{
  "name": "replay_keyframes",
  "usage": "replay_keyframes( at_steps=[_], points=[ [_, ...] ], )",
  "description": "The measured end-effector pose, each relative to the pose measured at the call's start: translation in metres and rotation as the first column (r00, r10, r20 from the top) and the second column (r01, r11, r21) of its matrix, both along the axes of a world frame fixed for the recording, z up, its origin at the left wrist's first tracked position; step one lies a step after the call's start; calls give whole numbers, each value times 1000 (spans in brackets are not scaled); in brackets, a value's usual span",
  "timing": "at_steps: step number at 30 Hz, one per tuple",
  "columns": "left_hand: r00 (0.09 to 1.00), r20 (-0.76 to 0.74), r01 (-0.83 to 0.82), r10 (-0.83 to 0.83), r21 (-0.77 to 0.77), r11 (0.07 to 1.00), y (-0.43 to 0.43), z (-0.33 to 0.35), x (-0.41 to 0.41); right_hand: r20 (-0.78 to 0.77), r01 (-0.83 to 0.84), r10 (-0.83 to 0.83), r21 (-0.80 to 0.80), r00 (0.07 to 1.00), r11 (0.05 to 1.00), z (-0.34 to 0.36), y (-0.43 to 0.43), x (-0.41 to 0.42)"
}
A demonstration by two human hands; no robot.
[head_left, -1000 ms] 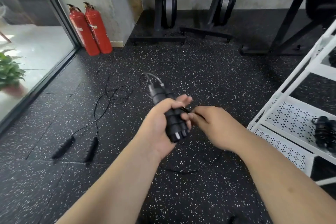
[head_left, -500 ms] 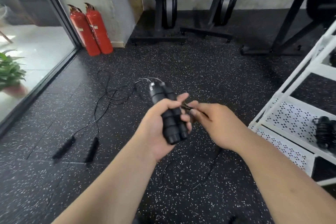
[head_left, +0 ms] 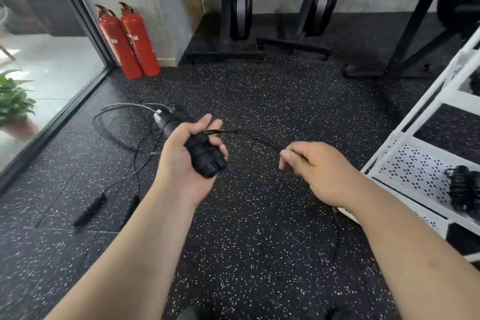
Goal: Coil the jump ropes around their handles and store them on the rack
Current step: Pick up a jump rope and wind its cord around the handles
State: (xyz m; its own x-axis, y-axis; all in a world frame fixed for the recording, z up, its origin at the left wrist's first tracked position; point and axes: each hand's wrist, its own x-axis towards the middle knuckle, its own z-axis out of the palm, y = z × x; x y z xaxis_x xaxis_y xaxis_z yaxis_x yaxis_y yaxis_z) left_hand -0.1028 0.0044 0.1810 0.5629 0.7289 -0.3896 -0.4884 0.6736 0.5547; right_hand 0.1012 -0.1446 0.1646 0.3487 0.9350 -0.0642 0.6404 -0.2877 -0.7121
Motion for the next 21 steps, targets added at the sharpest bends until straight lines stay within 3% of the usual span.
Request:
replay_keyframes(
  at_steps=[5, 7, 10, 16, 18, 21],
  points=[
    [934, -7, 357, -357, 22, 934, -38, -5, 19, 53, -21, 19, 42, 998, 999, -5, 8, -13],
    [911, -24, 413, -413, 34, 910, -45, -6, 25, 73, -22, 20, 36, 997, 999, -8, 10, -14],
    [940, -6, 340, -340, 14, 940, -33, -6, 22, 55, -35, 34, 12, 998, 999, -6, 6, -10],
    [1000, 11, -8, 8, -2, 1000, 8, 2, -2, 28, -7, 8, -38, 1000, 999, 0, -5, 8],
    [1000, 7, 19, -19, 6, 1000, 4, 1, -2, -5, 11, -11, 0, 1000, 1000, 0, -4, 8],
    [982, 14, 186, -186, 1, 982, -17, -3, 9, -32, 9, -7, 50, 999, 999, -3, 2, 0]
  ],
)
